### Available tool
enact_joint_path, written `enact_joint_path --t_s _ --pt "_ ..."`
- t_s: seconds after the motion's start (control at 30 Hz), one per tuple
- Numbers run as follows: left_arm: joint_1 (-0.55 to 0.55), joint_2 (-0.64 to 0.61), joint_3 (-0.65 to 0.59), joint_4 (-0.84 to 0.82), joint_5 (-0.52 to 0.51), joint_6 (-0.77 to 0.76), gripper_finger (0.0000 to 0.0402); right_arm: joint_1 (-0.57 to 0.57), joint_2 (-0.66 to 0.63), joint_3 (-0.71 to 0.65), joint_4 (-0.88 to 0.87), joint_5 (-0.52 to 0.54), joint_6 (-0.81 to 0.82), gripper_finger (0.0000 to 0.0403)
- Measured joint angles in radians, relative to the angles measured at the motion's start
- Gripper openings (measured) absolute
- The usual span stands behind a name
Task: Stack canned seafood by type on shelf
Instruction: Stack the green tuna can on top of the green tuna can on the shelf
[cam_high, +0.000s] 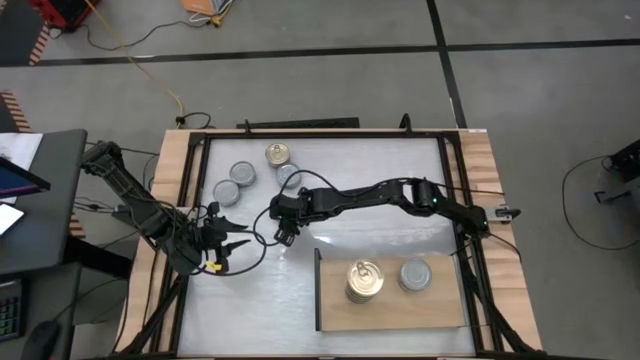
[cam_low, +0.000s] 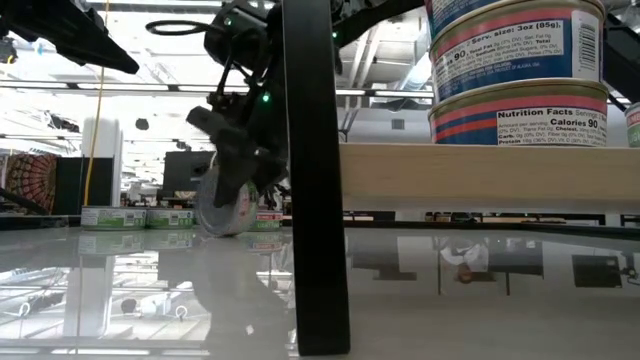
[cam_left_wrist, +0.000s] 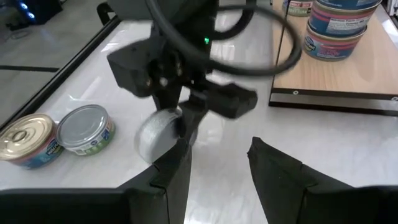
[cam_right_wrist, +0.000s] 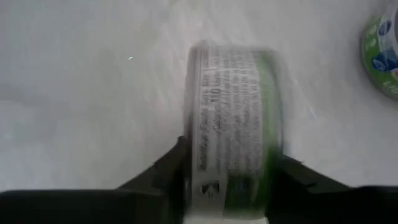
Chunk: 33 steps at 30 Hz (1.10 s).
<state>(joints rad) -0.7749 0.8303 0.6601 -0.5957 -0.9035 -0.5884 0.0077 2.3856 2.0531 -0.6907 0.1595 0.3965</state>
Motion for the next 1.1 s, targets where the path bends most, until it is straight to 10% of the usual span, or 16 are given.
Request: enact_joint_path --t_s 0.37,1.1 --pt "0.0 0.0 0.0 -0.002 0.04 0.012 0.0155 -0.006 0.001 0.298 -0.451 -0.034 -0.212 0.0157" --pt "0.0 0.101 0.0 -0.024 0.035 -0.076 0.0155 0.029 -0.361 0.255 -0.881 -0.104 -0.269 0.0162"
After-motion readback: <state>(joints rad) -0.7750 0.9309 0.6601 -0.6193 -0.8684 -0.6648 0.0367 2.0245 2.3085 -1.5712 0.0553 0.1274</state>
